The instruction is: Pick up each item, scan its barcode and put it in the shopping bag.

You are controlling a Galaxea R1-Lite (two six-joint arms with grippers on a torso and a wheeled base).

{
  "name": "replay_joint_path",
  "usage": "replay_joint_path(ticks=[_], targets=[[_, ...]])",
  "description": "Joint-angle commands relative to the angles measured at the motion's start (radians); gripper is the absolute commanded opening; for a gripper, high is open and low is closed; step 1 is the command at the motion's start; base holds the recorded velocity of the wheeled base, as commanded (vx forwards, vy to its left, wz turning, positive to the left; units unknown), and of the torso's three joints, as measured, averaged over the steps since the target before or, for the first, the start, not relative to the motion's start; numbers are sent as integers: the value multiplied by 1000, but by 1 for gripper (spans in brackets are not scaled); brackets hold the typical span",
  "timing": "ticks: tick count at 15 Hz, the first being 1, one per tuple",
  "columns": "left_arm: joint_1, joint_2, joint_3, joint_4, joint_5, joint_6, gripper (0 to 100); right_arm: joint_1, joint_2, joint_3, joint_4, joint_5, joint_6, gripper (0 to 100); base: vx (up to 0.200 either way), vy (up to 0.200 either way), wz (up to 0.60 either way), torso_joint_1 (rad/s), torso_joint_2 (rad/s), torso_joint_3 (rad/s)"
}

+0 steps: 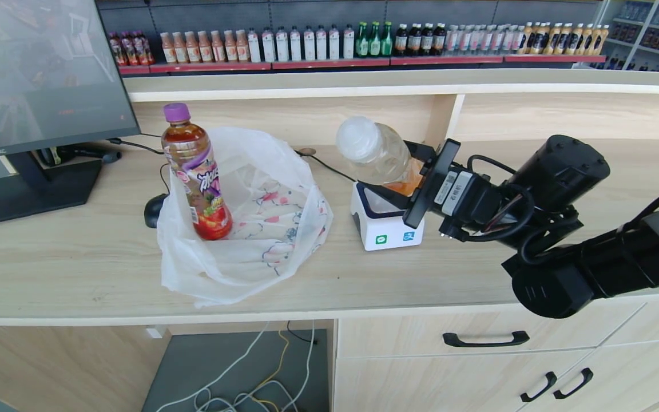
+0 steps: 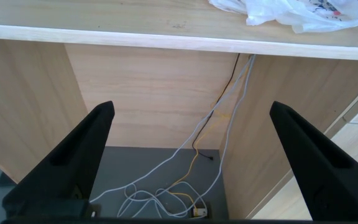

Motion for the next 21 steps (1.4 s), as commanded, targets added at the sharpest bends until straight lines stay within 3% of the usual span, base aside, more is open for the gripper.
replay_joint_path(ticks=[1,21], targets=[[1,0,0,0,1,1,100,0,1,-1,0,0,-3,0,0,0,0,0,0,0],[1,0,0,0,1,-1,100,5,18,-43,2,-6,-1,0,0,0,0,0,0,0]])
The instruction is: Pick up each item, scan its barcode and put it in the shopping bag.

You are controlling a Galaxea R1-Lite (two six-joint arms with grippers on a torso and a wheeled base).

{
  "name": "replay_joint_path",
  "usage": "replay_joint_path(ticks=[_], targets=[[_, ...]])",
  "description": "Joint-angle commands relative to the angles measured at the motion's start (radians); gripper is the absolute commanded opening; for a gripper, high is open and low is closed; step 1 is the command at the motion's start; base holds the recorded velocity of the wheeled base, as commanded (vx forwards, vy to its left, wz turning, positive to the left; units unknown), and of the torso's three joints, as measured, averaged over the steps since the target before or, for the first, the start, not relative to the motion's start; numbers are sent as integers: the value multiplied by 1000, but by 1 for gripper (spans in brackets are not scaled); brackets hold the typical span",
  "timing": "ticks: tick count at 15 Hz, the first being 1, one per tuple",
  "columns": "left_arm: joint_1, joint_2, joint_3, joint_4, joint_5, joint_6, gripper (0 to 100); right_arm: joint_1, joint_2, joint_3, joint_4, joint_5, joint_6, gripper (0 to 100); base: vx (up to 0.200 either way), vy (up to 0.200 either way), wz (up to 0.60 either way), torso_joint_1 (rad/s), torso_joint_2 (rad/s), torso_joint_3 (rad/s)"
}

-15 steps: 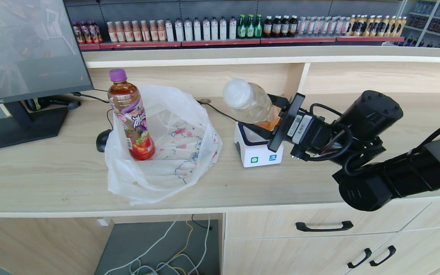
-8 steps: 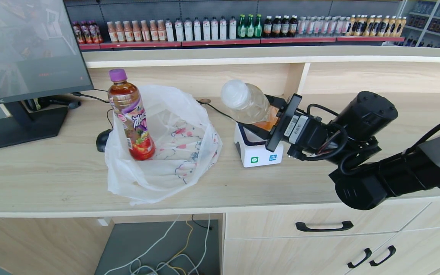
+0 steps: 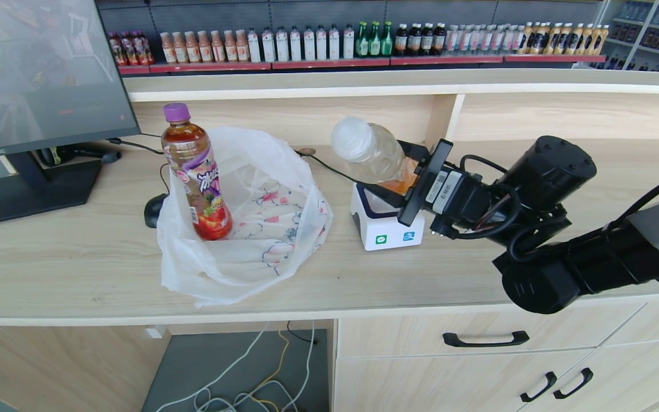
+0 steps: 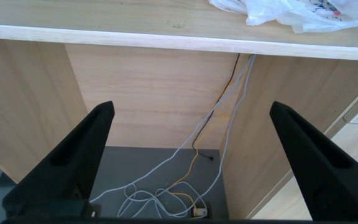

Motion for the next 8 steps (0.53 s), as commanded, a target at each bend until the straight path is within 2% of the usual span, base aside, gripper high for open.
replay_joint_path(ticks=[1,5,8], targets=[[0,0,0,0,-1,1,100,3,-25,-10,18,-2,2,0,0,0,0,0,0,0],[0,0,0,1,1,1,100,25,-137,-77,184,-57,37,0,0,0,0,0,0,0],[0,0,0,0,1,1,100,28,-218,-75,191,-157,155,0,0,0,0,0,0,0]])
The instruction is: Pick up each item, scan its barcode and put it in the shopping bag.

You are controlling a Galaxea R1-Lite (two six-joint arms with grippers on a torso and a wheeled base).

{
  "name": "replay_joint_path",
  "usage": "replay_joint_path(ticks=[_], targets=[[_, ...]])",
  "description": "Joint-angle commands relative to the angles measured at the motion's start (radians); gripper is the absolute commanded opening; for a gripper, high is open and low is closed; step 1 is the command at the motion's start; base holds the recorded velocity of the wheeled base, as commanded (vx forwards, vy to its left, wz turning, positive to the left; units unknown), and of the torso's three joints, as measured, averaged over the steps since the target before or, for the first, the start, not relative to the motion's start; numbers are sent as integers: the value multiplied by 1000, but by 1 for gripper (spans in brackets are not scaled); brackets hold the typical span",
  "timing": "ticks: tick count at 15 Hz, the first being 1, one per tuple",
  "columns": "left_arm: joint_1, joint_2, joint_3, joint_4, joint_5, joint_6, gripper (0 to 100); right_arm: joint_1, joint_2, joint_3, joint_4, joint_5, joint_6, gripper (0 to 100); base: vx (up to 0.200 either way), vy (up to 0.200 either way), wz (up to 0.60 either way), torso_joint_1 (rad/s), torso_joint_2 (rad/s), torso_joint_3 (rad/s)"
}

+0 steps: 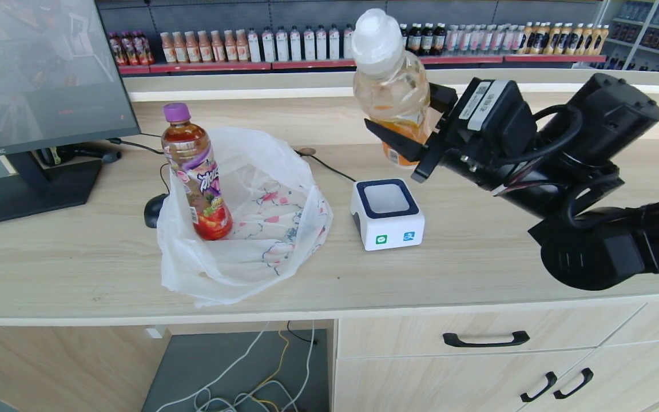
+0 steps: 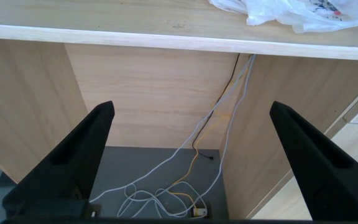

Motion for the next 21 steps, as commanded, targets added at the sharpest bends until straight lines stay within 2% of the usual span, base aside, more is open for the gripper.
replay_joint_path(ticks=[1,4,8,9,10,11,14,16,20,21], targets=[[0,0,0,0,1,1,100,9,-97,3,4,-50,58,0,0,0,0,0,0,0],[0,0,0,0,1,1,100,56,-192,61,4,-159,167,0,0,0,0,0,0,0],[0,0,0,0,-1,2,100,88,-327,304,-9,-316,360,0,0,0,0,0,0,0],[0,0,0,0,-1,2,100,88,-327,304,-9,-316,360,0,0,0,0,0,0,0],[0,0,0,0,1,1,100,90,-350,383,-44,-351,442,0,0,0,0,0,0,0],[0,0,0,0,-1,1,100,88,-350,405,-73,-363,495,0,0,0,0,0,0,0],[0,0,0,0,-1,1,100,90,-339,472,-133,-547,617,0,0,0,0,0,0,0],[0,0,0,0,-1,1,100,88,-319,511,-184,-621,635,0,0,0,0,0,0,0],[0,0,0,0,1,1,100,88,-301,603,-242,-673,627,0,0,0,0,0,0,0],[0,0,0,0,1,1,100,88,-301,589,-240,-692,617,0,0,0,0,0,0,0]])
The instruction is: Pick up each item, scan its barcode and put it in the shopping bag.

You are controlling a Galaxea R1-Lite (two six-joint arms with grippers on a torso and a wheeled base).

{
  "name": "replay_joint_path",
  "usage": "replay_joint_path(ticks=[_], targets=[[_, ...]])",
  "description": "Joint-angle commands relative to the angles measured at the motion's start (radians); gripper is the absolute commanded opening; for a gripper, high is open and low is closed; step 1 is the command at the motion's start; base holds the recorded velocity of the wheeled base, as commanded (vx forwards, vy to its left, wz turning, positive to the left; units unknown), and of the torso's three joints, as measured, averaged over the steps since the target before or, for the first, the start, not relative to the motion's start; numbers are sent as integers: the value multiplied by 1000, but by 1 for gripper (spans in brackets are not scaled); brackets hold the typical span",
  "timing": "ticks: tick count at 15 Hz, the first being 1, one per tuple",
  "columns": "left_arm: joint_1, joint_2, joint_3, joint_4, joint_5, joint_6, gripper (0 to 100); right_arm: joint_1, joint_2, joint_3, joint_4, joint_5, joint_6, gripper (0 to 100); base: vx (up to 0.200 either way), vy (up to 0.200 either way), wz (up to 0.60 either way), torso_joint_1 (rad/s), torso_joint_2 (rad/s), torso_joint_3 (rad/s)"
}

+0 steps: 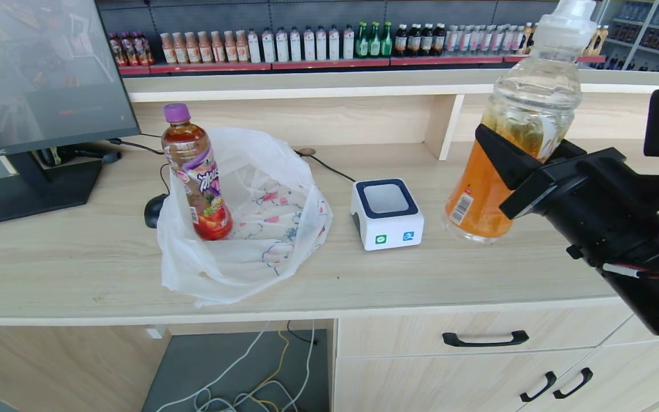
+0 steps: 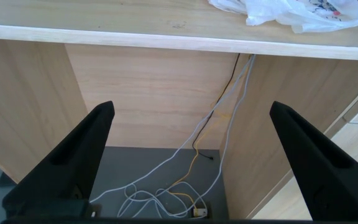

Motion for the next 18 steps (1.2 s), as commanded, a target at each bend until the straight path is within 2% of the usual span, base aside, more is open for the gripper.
replay_joint_path(ticks=[1,3,5,11,18], targets=[[0,0,0,-1,1,-1,100,1,15,-2,-5,-34,-11,0,0,0,0,0,0,0],[0,0,0,-1,-1,0,100,16,21,0,-10,-63,-11,0,0,0,0,0,0,0],[0,0,0,-1,1,0,100,25,34,-55,-16,-68,-8,0,0,0,0,0,0,0],[0,0,0,-1,1,-3,100,28,54,-123,-25,-65,7,0,0,200,0,3,3,3],[0,0,0,-1,1,-3,100,67,63,-138,-28,-85,15,0,0,200,0,0,4,1]])
